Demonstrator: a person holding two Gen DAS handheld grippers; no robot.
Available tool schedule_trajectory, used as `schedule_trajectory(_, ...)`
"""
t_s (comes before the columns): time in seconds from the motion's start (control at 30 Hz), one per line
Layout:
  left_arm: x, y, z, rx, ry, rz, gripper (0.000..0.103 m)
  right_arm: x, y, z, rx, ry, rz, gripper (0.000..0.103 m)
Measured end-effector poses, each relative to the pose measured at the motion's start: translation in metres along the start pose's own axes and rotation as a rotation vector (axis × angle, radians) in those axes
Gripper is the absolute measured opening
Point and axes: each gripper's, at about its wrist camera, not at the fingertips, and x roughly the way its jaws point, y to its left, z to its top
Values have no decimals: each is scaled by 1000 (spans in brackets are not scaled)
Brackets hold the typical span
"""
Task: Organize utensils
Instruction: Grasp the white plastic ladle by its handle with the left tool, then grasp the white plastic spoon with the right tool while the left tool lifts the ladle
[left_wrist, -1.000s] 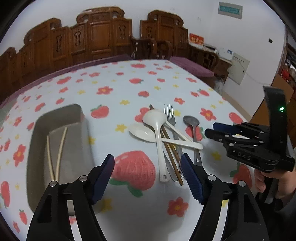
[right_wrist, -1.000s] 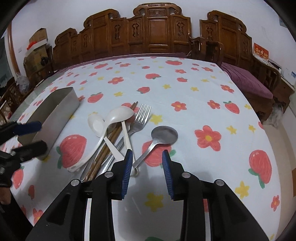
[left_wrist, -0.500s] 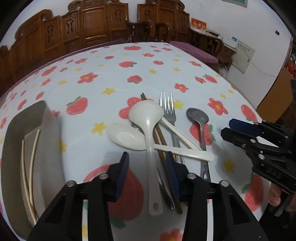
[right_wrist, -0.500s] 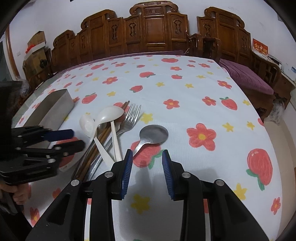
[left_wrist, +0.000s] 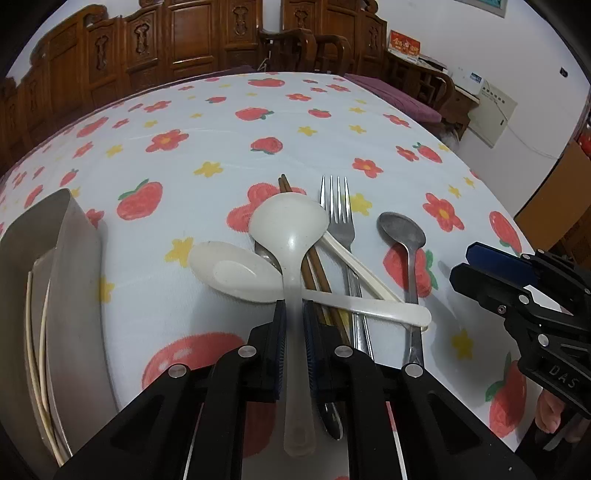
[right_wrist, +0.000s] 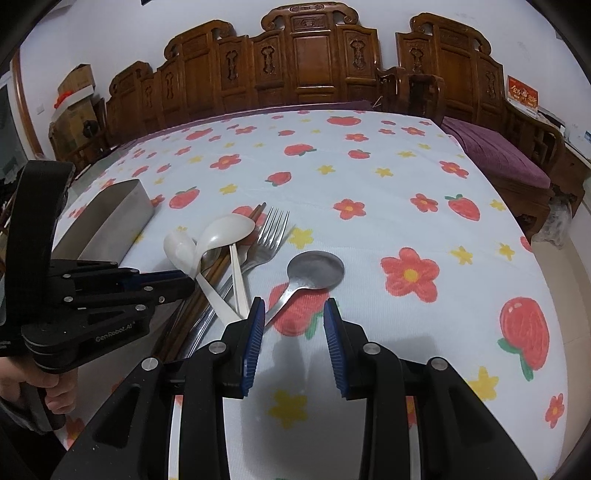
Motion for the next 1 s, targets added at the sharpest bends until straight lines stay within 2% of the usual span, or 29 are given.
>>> schedule_trajectory(0.4,-30,14,-2,-4,-42,4,8,3,7,2,-12,-2,17,35)
schedule_trajectory(0.67,-70,28,-10,3,-110,16,8,6,31,20,-80,-28,152,35)
schedule_trajectory(0.87,-87,41,-13,-40,-154,-22,8,32,61,25,-187,32,190,35)
schedule_trajectory(0.93,-89,43,-14,-45,-160,-31,8,41,70,26,-223,54,192,28)
schedule_trajectory(1.0,-90,45,-14,-48,-162,-33,8,47,75,26,-243,69,190,27)
